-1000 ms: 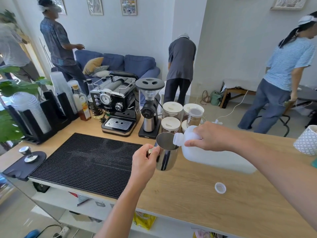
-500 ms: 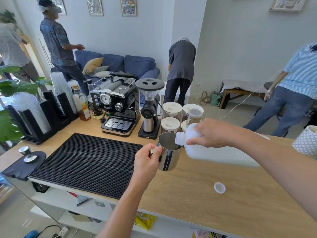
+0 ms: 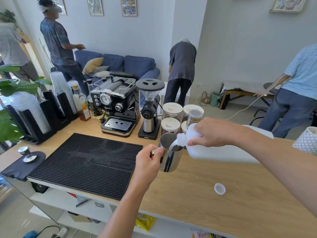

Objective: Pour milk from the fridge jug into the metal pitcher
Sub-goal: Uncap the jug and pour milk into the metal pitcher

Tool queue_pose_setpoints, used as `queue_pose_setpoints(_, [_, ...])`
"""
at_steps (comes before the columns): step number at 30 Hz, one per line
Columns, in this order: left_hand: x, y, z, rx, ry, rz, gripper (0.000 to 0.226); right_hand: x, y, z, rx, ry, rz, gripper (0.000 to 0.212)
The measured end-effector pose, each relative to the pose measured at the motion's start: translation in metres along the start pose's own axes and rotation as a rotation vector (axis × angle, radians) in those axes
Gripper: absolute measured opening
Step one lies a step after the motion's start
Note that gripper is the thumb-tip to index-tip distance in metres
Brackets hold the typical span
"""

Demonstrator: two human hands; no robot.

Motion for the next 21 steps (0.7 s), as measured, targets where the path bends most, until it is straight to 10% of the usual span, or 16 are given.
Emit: queue_pose_setpoints(21, [0.0053, -0.0045, -0.0008, 0.027, 0.016, 0.02, 0.026, 0.0035, 0.0054, 0.0018, 0.041, 0.005, 0.015, 0.053])
Point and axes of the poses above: each hand's wrist, its own x-axis away from the middle knuckle, its own y-axis out of the back of the hand, z = x × y, the point moved 2 cm from there along -x, towards the middle knuckle, and after that the axes turned 5 degrees about z, right-handed, at the moved point
